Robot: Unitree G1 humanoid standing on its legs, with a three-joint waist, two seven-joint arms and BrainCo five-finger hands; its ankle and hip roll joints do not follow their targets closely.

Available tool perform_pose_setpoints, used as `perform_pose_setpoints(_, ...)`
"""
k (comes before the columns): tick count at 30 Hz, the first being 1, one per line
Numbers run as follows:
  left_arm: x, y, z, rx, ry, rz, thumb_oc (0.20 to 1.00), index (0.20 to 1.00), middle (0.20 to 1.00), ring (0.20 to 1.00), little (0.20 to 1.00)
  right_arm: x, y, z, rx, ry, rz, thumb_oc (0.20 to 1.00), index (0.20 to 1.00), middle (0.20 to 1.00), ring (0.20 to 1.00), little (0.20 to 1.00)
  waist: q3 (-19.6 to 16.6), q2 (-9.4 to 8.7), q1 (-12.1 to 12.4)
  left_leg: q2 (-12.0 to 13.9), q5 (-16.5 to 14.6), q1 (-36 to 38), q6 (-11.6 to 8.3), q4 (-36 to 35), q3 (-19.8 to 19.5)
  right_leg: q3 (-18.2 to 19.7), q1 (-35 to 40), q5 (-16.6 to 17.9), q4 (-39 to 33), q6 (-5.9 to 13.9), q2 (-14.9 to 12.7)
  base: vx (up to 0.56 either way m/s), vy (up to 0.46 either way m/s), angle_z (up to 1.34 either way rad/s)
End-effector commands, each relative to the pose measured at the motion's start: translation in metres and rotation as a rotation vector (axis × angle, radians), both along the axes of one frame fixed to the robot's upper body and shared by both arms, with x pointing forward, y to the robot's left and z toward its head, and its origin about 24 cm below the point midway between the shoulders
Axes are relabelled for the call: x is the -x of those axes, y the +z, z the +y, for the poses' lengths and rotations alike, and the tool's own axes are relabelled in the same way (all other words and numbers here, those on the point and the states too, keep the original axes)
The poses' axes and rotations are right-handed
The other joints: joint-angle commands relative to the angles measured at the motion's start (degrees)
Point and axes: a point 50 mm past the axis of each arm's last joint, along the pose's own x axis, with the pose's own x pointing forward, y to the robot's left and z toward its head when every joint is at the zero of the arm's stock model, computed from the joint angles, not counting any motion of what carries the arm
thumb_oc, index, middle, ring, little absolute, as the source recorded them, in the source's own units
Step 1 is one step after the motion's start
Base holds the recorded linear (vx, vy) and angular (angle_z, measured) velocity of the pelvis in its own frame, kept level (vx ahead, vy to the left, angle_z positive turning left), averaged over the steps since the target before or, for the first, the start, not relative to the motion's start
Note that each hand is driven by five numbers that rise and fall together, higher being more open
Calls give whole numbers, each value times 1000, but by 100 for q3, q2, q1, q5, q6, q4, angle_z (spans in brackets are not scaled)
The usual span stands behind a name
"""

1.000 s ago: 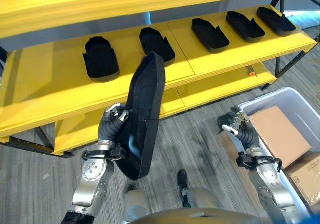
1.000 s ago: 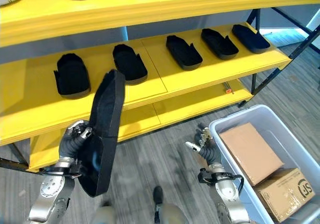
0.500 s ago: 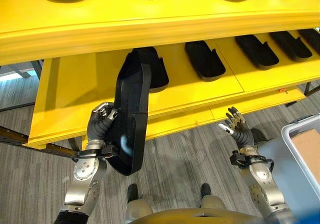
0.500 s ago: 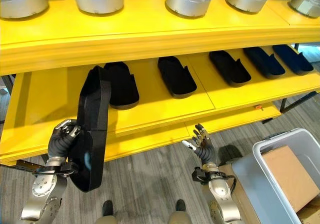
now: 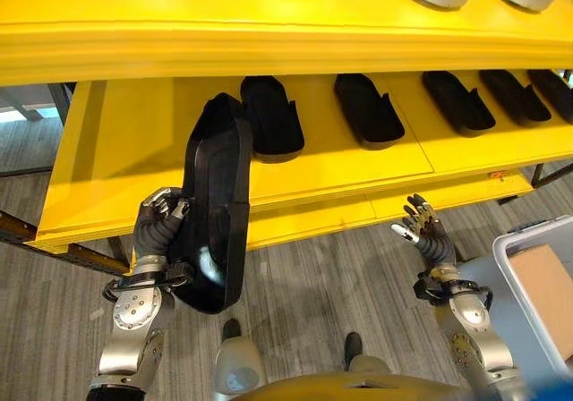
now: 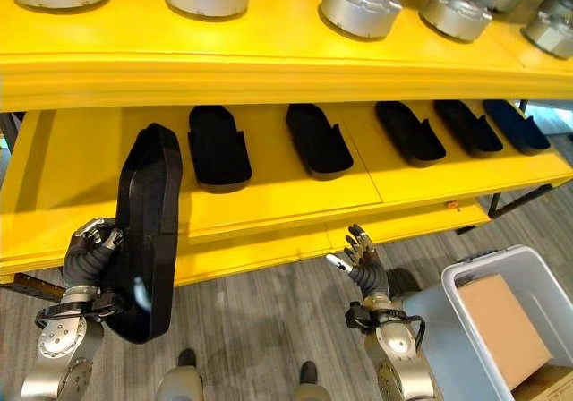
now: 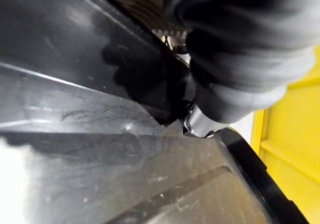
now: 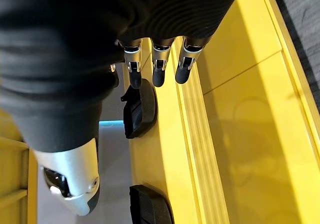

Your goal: Move parts from the plastic box to the shelf.

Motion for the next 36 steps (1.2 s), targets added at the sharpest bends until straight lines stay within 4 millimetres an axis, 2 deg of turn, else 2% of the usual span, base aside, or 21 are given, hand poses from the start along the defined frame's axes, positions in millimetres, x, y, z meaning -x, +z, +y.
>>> perform_pose_setpoints(1,-7,24,0,-42,1,-144,200,200,200,200,200,-2,15,-11,29,-13,-78,1000,1000,1000,1000,1000,-313,164,-35,589,527,334,-98,-489,-200,60,63,3,590,229,-102,34,3,-2)
perform_pose_setpoints(2,-14,28,13,-95,87,-150,200,200,200,200,200,-4,16,-11,36,-4,-80,1000,1000,1000,1000,1000,-333,170,-25,593,539,342,-123,-485,-218,34,97,-35,610,226,-91,97,23,-3)
perform_pose_setpoints(3,-23,42,41,-125,275,-211,200,200,200,200,200,-5,16,-9,37,15,-79,1000,1000,1000,1000,1000,-360,173,-7,565,531,342,-159,-457,-229,-12,142,-70,656,233,-104,108,28,15)
perform_pose_setpoints(4,-28,53,51,-130,337,-250,200,200,200,200,200,-7,16,-7,33,22,-80,1000,1000,1000,1000,1000,-351,158,-12,550,518,305,-174,-412,-265,-37,148,-91,681,238,-113,82,26,26)
perform_pose_setpoints(8,-36,65,56,-153,367,-284,200,200,200,200,200,-8,16,-5,29,35,-78,1000,1000,1000,1000,1000,-363,153,-26,534,499,244,-185,-346,-304,-64,142,-97,715,251,-112,10,2,11)
perform_pose_setpoints(10,-52,89,61,-229,395,-330,200,200,200,200,200,-10,16,-2,31,54,-77,1000,1000,1000,1000,1000,-363,161,-48,521,471,119,-213,-200,-354,-98,105,-128,799,270,-125,-3,3,3)
perform_pose_setpoints(12,-62,102,65,-252,417,-353,200,200,200,200,200,-12,16,0,36,68,-77,1000,1000,1000,1000,1000,-347,163,-67,518,443,20,-228,-83,-405,-110,79,-169,858,273,-129,-14,0,17)
perform_pose_setpoints(19,-74,142,85,-294,506,-422,200,200,200,200,200,-9,14,1,43,88,-66,1000,1000,1000,1000,1000,-213,181,-88,523,403,-291,-277,209,-581,-191,-21,-254,1021,286,-112,-27,-5,11)
perform_pose_setpoints(21,-76,145,86,-296,509,-425,200,200,200,200,200,-9,14,2,42,92,-65,1000,1000,1000,1000,1000,-202,184,-92,523,400,-324,-284,226,-601,-204,-29,-261,1027,285,-107,-7,-3,4)
perform_pose_setpoints(23,-80,157,89,-333,511,-432,200,200,200,200,200,-9,14,1,47,97,-63,1000,1000,1000,1000,1000,-163,185,-92,527,409,-397,-298,268,-656,-237,-51,-271,1045,287,-99,-38,-14,19)
perform_pose_setpoints(24,-88,174,91,-400,504,-426,200,200,200,200,200,-10,14,2,50,103,-66,1000,1000,1000,1000,1000,-93,192,-109,509,412,-531,-310,360,-733,-272,-102,-288,1088,292,-86,-59,-14,20)
perform_pose_setpoints(30,-96,186,95,-441,496,-400,200,200,200,200,200,-11,15,2,50,113,-70,1000,1000,1000,1000,1000,-5,214,-116,498,407,-682,-308,490,-812,-294,-175,-303,1164,286,-80,-33,0,11)
perform_pose_setpoints(32,-110,212,104,-508,504,-338,200,200,200,200,200,-13,16,2,56,121,-74,1000,1000,1000,1000,1000,184,244,-158,487,404,-961,-297,659,-928,-329,-350,-302,1271,294,-54,-108,4,10)
perform_pose_setpoints(36,-115,220,107,-515,520,-319,200,200,200,200,200,-14,17,3,52,123,-79,1000,1000,1000,1000,1000,253,224,-157,491,401,-1074,-288,720,-964,-342,-427,-302,1303,293,-46,-36,-3,10)
